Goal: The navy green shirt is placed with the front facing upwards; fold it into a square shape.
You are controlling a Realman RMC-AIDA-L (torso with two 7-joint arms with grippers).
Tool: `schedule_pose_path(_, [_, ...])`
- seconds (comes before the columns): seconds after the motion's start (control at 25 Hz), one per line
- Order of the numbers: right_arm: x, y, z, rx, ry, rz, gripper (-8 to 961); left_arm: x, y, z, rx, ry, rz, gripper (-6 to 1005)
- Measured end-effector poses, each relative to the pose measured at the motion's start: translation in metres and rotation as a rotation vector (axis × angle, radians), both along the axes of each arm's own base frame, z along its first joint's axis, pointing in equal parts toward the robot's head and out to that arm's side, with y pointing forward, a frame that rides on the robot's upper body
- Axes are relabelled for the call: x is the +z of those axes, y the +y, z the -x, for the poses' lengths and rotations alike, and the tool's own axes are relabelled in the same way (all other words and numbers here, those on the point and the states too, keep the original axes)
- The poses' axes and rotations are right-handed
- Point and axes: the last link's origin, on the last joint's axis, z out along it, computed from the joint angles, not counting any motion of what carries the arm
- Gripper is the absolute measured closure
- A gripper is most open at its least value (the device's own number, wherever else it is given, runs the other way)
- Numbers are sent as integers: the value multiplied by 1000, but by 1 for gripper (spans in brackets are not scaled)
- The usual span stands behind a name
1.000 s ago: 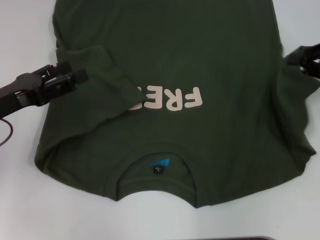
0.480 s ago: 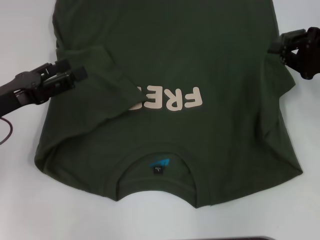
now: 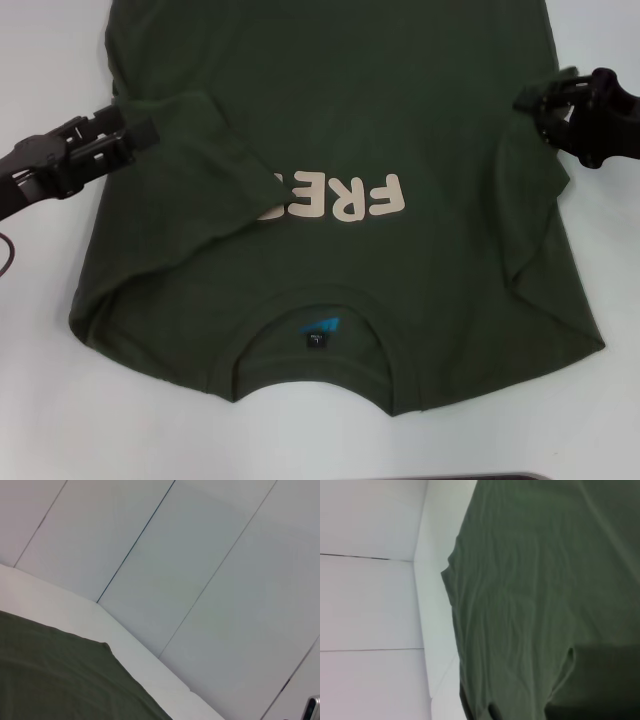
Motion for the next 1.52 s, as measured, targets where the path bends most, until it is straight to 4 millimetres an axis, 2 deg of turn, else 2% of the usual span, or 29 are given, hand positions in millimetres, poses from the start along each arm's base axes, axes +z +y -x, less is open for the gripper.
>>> schedule_pose_path(0.16, [-1, 4, 6, 16, 10, 1, 786, 0, 0, 0, 2, 3, -3, 161])
schedule_pose_path(0.36, [1, 9, 18, 56, 41, 5, 552, 0, 1, 1, 7, 7, -7, 163])
schedule_pose_path(0.68, [15, 15, 45, 178, 145, -36, 342, 1, 1, 2, 12, 10, -9, 166])
schedule_pose_path(0.8, [26, 15, 44, 212, 120, -33, 340, 0, 2, 2, 10, 10, -9, 167])
schedule_pose_path(1.04, [61, 4, 12, 156, -56, 82, 340, 1, 2, 1, 15, 3, -2, 170])
schedule_pose_path(1.2, [77, -4, -3, 143, -184, 176, 342, 3, 4, 4, 53, -7, 14, 172])
schedule_pose_path(1.32, [80, -5, -4, 154, -241, 224, 344, 3, 6, 4, 66, -15, 26, 173])
schedule_pose_path(1.52, [69, -5, 1, 174, -267, 291, 344, 3, 7, 2, 72, -22, 35, 175])
